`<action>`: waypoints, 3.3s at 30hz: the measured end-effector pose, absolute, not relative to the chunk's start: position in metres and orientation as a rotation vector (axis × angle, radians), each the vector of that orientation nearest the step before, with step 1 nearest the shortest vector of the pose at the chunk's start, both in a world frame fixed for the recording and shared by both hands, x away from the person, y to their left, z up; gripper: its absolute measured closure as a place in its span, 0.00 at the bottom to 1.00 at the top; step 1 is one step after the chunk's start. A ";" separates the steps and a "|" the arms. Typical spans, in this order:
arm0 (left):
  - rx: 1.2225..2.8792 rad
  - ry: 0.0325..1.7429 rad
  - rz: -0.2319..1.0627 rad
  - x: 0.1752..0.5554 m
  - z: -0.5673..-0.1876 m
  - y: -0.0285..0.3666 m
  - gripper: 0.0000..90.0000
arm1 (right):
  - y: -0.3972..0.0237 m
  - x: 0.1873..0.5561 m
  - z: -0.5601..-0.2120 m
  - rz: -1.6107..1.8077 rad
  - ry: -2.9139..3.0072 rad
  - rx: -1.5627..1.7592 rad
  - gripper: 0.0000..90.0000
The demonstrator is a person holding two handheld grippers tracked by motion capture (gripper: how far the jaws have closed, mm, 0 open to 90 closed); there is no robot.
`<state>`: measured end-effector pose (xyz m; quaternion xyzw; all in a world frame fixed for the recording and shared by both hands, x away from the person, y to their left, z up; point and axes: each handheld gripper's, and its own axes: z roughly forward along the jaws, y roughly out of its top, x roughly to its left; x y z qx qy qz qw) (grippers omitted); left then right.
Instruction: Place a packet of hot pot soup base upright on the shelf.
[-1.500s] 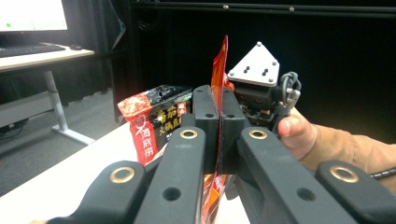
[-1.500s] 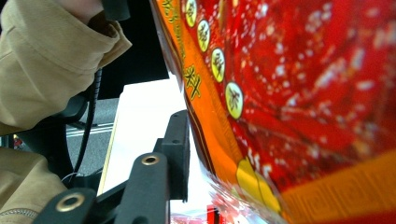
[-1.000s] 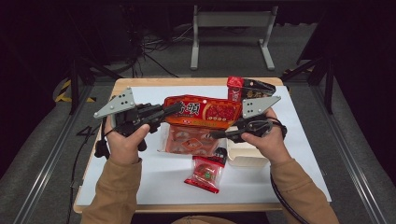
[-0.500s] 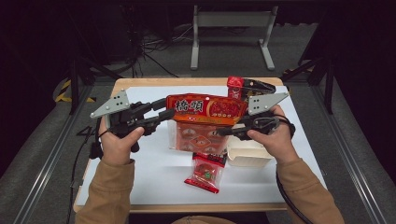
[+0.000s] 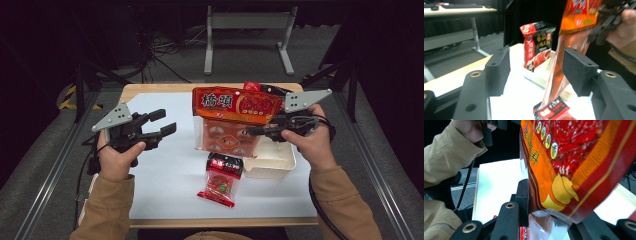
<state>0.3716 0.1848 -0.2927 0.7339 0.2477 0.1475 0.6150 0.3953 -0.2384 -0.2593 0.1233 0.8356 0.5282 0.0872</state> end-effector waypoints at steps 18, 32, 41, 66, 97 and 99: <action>1.805 0.699 0.345 0.387 -0.324 0.211 0.29 | -0.268 0.395 -0.252 1.535 2.432 0.476 0.79; 1.839 0.777 0.440 0.393 -0.331 0.223 0.27 | -0.290 0.395 -0.253 1.506 2.361 0.568 0.79; 1.836 0.790 0.440 0.395 -0.334 0.226 0.27 | -0.300 0.395 -0.253 1.501 2.300 0.632 0.79; 1.820 0.779 0.415 0.395 -0.334 0.227 0.27 | -0.318 0.391 -0.266 1.483 2.144 0.821 0.79; 1.847 0.765 0.398 0.396 -0.337 0.218 0.26 | -0.307 0.400 -0.306 1.319 2.240 0.941 0.79; 1.848 0.762 0.399 0.396 -0.337 0.217 0.26 | -0.307 0.400 -0.307 1.316 2.242 0.952 0.79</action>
